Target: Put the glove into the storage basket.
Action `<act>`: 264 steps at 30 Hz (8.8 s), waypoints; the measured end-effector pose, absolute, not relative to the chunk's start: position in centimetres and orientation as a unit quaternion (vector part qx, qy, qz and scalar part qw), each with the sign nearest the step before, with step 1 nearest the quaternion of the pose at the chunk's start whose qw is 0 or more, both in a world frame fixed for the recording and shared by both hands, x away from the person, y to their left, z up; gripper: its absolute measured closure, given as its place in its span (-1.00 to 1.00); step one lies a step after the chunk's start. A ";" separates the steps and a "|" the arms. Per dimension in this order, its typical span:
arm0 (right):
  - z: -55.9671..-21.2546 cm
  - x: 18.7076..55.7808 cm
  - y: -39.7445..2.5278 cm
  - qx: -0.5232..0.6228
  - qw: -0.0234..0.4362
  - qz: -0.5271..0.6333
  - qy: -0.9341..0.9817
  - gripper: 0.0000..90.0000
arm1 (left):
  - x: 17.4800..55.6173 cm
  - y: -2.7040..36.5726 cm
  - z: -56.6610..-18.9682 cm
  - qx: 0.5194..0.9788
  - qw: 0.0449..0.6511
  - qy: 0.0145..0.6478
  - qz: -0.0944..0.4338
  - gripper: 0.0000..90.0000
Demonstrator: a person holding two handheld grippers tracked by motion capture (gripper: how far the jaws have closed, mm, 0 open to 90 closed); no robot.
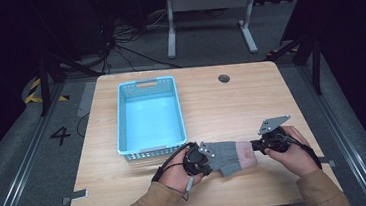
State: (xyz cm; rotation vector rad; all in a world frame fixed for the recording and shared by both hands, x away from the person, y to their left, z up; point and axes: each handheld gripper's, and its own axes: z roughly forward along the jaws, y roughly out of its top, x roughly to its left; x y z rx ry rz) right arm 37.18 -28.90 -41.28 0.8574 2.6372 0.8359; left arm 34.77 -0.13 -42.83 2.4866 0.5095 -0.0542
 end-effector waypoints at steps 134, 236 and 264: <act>-42.3 37.8 -36.4 0.428 0.137 0.387 0.805 0.09 | 37.0 -8.7 -44.7 0.920 0.314 0.228 0.059 0.02; -43.6 38.0 -35.8 0.442 0.129 0.373 0.806 0.06 | 44.1 13.9 -36.0 0.843 0.363 0.380 0.116 0.44; -43.7 36.9 -36.8 0.454 0.136 0.370 0.799 0.04 | 48.0 12.9 -40.9 0.887 0.270 0.366 0.076 0.43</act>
